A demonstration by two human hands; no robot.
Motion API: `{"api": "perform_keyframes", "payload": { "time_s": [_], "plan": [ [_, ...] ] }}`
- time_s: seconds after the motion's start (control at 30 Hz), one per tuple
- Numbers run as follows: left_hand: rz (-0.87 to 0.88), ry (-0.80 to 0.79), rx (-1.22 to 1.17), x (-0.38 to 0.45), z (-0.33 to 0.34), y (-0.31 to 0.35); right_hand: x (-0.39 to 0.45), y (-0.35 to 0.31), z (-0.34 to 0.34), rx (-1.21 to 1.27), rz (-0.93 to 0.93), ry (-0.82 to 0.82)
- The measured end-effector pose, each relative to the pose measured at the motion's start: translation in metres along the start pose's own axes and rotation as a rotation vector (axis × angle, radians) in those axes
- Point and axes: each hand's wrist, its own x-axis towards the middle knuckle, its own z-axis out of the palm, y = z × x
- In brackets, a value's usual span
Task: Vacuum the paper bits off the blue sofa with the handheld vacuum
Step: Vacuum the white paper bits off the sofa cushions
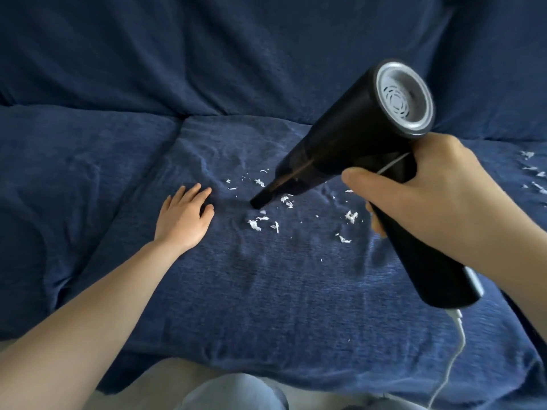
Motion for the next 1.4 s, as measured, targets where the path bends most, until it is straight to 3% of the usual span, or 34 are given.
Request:
{"api": "perform_keyframes", "payload": {
  "time_s": [0.27,0.73,1.0,1.27,1.4],
  "plan": [
    [0.0,0.088,-0.02,0.005,0.008,-0.002,0.039,0.021,0.014,0.027,-0.06,-0.011],
    [-0.046,0.068,-0.005,0.022,0.009,0.004,0.085,0.033,0.049,0.066,-0.091,0.049],
    [-0.101,0.03,0.001,0.018,0.006,0.013,0.054,0.025,0.023,0.075,-0.116,-0.066],
    [-0.133,0.009,0.036,0.01,0.006,0.021,0.058,0.044,0.017,-0.027,-0.086,0.093],
    [-0.128,0.004,0.075,0.009,0.007,0.018,0.067,0.047,0.018,0.028,-0.043,0.083]
  ]
}}
